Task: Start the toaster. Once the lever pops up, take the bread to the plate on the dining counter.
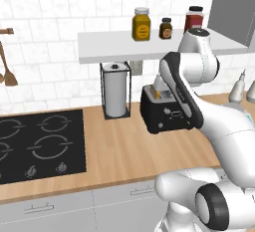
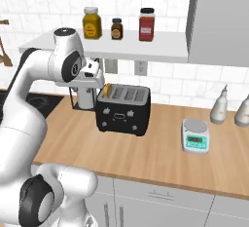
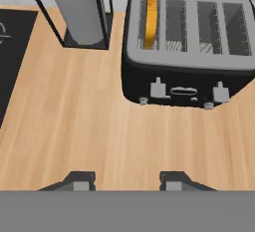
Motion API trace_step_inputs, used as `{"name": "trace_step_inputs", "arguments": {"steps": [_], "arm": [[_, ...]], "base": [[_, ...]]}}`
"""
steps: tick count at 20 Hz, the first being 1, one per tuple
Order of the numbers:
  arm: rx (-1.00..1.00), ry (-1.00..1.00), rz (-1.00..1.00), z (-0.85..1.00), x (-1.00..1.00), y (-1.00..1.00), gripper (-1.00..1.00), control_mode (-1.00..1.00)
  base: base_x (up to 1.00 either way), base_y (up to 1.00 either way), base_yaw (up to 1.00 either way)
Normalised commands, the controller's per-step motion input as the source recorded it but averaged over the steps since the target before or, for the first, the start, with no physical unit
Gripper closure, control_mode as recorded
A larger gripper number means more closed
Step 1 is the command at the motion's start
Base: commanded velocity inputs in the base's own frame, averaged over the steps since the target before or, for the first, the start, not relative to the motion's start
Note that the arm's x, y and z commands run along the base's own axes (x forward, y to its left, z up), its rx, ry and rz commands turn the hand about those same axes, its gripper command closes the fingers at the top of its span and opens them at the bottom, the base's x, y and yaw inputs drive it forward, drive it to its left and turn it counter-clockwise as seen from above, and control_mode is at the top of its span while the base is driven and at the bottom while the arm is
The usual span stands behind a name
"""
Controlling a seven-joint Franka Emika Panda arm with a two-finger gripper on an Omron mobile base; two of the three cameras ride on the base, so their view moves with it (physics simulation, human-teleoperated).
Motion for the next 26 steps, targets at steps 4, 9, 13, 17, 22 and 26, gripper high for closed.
{"name": "trace_step_inputs", "arguments": {"steps": [4, 9, 13, 17, 22, 26], "arm": [[0.00, 0.07, 0.00, -0.01, 0.05, 0.00, -1.00, -1.00], [0.00, 0.03, 0.00, -0.07, 0.52, 0.00, -1.00, -1.00], [0.01, 0.04, 0.00, -0.16, 0.29, 0.00, -1.00, -1.00], [0.00, 0.05, 0.00, -0.26, 0.05, 0.00, -1.00, -1.00], [0.00, 0.00, 0.00, -0.77, 0.26, -0.01, -1.00, -1.00], [0.00, 0.00, 0.00, -0.79, 0.29, -0.13, -1.00, -1.00]], "base": [[0.00, 0.00, 0.00], [0.00, 0.00, 0.00], [0.00, 0.00, 0.00], [0.00, 0.00, 0.00], [0.00, 0.00, 0.00], [0.00, 0.00, 0.00]]}}
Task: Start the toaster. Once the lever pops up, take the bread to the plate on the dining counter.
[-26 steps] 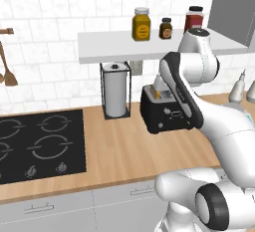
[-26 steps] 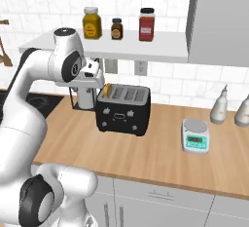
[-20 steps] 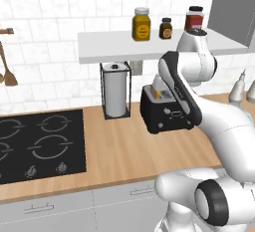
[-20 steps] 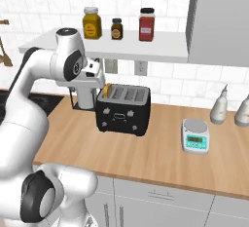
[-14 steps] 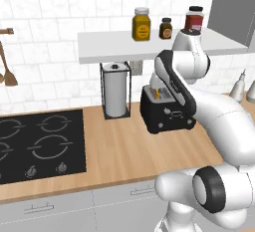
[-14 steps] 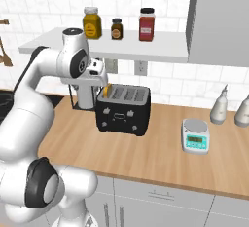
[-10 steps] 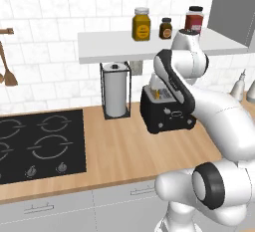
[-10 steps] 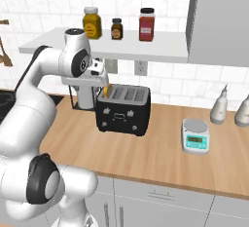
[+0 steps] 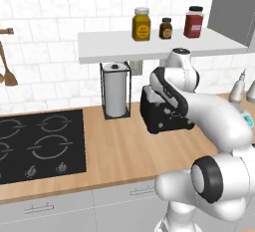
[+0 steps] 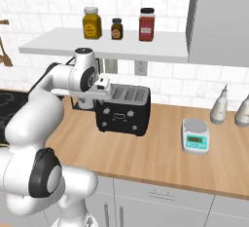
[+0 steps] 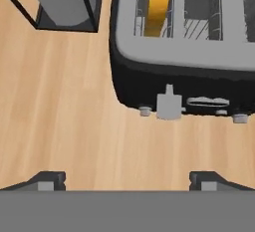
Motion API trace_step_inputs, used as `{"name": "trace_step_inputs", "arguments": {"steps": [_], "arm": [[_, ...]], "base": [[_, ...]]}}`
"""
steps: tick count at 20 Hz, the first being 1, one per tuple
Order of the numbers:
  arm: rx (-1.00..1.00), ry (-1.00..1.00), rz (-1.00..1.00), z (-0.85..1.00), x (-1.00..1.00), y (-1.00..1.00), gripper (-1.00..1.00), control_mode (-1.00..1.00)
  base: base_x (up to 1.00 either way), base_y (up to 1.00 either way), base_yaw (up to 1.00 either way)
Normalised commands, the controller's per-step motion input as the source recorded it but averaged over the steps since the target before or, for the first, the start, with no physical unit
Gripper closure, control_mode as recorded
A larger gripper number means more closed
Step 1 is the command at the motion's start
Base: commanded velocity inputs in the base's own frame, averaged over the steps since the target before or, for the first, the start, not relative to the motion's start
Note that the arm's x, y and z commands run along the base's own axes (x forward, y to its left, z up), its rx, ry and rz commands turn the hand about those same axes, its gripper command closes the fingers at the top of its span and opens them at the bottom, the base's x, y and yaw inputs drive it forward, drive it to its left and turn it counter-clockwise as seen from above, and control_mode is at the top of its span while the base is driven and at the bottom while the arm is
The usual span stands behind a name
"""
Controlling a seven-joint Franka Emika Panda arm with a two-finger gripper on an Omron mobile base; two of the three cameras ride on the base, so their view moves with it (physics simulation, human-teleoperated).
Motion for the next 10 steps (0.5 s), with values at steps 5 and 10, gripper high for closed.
{"name": "trace_step_inputs", "arguments": {"steps": [5, 10], "arm": [[0.00, 0.00, 0.00, -0.53, 0.30, -0.13, -1.00, -1.00], [0.00, 0.00, 0.00, -0.23, 0.38, 0.00, -1.00, -1.00]], "base": [[0.00, 0.00, 0.00], [0.00, 0.00, 0.00]]}}
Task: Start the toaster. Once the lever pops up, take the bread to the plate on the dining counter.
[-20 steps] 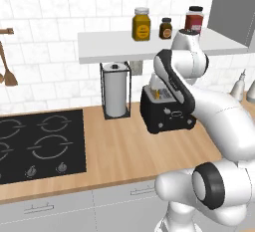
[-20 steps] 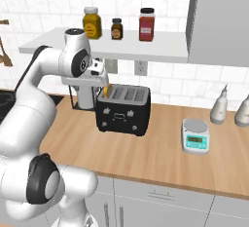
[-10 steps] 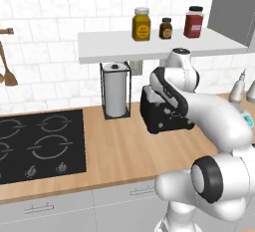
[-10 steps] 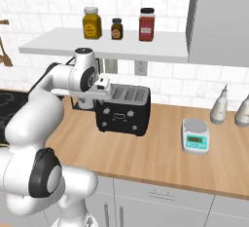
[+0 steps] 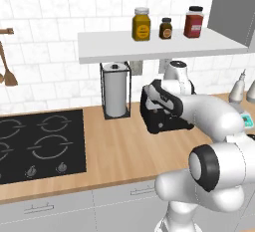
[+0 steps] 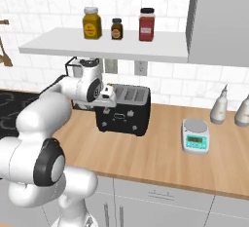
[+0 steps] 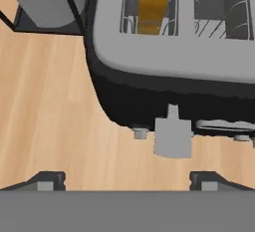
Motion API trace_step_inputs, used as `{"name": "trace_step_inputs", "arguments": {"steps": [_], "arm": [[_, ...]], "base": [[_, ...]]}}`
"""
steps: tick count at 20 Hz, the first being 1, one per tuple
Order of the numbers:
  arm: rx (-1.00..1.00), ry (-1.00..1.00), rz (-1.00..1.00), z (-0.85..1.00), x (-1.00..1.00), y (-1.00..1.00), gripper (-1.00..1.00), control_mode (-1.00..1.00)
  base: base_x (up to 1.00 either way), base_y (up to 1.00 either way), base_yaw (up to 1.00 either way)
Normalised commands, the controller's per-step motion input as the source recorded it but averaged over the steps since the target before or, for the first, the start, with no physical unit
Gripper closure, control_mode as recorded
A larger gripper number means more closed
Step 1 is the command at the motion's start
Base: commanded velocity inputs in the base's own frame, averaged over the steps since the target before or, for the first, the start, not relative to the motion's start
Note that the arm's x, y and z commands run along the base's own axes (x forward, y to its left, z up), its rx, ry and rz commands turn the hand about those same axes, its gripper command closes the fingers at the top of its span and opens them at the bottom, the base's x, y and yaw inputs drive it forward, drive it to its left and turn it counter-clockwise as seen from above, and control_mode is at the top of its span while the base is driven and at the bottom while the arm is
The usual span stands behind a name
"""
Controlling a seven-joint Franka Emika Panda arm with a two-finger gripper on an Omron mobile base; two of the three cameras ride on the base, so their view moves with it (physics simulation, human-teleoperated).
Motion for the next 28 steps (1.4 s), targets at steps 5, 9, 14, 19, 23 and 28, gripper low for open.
{"name": "trace_step_inputs", "arguments": {"steps": [5, 9, 14, 19, 23, 28], "arm": [[0.00, 0.00, 0.00, -0.34, 0.35, 0.00, -1.00, -1.00], [0.00, 0.00, 0.00, -0.32, 0.28, 0.00, -1.00, -1.00], [0.00, 0.00, 0.00, -0.07, 0.25, 0.00, -1.00, -1.00], [0.00, 0.00, 0.00, -0.05, 0.04, 0.00, -1.00, -1.00], [0.00, 0.00, 0.00, -0.01, 0.00, 0.00, -1.00, -1.00], [0.00, 0.01, 0.00, -0.01, -0.02, 0.00, -1.00, -1.00]], "base": [[0.00, 0.00, 0.00], [0.00, 0.00, 0.00], [0.00, 0.00, 0.00], [0.00, 0.00, 0.00], [0.00, 0.00, 0.00], [0.00, 0.00, 0.00]]}}
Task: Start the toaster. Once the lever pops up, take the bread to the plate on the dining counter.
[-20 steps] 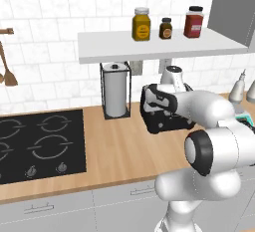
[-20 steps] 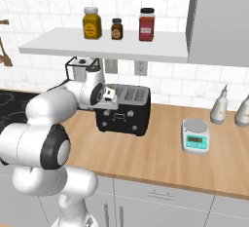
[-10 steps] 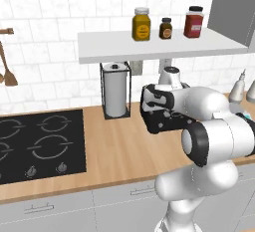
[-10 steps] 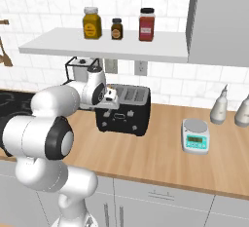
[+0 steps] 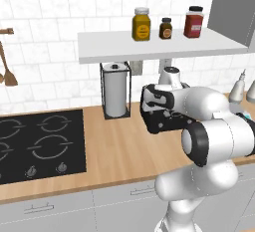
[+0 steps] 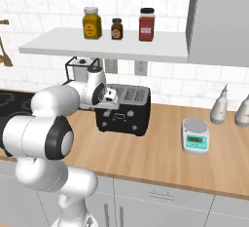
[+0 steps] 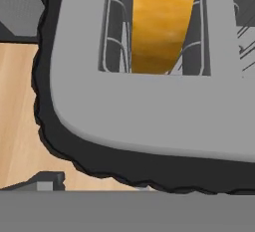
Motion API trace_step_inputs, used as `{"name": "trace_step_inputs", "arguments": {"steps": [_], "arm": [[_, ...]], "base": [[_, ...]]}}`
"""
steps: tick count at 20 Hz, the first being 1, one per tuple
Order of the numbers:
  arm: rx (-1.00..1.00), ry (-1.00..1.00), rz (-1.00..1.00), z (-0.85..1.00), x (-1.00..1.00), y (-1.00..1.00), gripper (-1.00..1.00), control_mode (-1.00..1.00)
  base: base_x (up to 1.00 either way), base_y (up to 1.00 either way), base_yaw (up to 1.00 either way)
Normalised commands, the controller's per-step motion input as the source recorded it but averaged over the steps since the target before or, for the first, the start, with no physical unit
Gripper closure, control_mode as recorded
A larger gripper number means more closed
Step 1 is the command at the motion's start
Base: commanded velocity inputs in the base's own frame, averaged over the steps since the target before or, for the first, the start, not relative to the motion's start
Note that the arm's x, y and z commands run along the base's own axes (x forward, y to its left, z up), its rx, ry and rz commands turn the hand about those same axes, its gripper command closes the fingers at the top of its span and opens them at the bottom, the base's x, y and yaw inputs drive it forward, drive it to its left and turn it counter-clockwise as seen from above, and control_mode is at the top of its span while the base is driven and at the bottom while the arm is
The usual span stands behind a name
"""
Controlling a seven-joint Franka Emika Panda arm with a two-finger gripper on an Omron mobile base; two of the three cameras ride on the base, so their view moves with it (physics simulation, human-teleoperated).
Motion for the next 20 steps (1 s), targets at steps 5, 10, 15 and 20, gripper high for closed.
{"name": "trace_step_inputs", "arguments": {"steps": [5, 10, 15, 20], "arm": [[0.00, 0.01, 0.00, -0.03, -0.07, 0.00, -1.00, -1.00], [0.00, 0.01, 0.00, -0.06, -0.10, 0.00, -1.00, -1.00], [0.00, 0.00, 0.00, -0.07, -0.17, 0.00, -1.00, -1.00], [0.00, 0.00, 0.00, -0.02, -0.23, 0.00, -1.00, -1.00]], "base": [[0.00, 0.00, 0.00], [0.00, 0.00, 0.00], [0.00, 0.00, 0.00], [0.00, 0.00, 0.00]]}}
